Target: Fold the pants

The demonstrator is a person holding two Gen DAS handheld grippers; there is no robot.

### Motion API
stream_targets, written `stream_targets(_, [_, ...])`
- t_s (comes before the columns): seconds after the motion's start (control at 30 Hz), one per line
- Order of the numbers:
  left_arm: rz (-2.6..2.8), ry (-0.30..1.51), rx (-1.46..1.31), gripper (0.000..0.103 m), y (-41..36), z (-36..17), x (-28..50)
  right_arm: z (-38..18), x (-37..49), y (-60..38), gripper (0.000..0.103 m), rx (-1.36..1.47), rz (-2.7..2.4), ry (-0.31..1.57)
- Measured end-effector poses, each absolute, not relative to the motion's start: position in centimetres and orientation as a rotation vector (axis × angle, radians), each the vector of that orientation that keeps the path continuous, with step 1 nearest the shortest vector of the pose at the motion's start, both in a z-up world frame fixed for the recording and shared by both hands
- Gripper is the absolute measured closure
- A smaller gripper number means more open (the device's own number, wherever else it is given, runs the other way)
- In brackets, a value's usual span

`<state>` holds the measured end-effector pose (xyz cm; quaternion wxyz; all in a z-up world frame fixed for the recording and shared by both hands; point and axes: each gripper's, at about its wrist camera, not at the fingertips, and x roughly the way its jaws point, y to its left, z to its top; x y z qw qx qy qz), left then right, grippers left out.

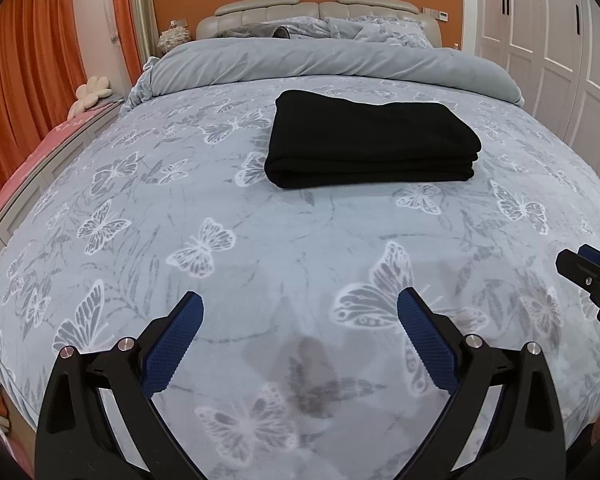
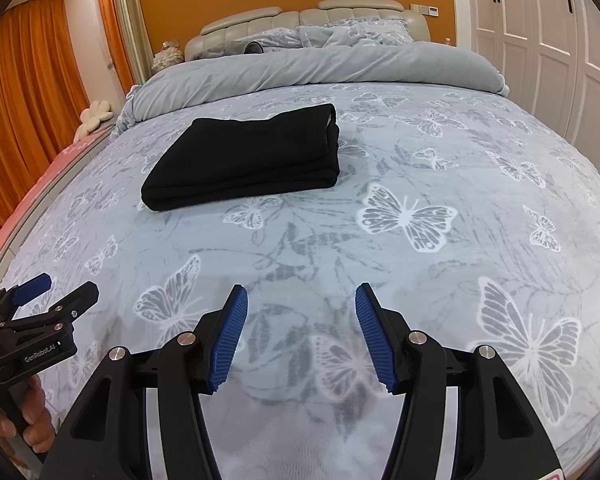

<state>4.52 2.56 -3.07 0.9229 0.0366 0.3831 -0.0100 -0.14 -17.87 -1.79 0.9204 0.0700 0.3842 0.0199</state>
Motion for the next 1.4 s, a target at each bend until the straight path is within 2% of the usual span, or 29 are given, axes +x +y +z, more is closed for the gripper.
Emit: stream_targets(1.4, [-0.044,0.809,0.073,0.005,2.4,-3.41,4.68,-1.82,-0.17,-18.15,0.046,0.141,0.039,0.794])
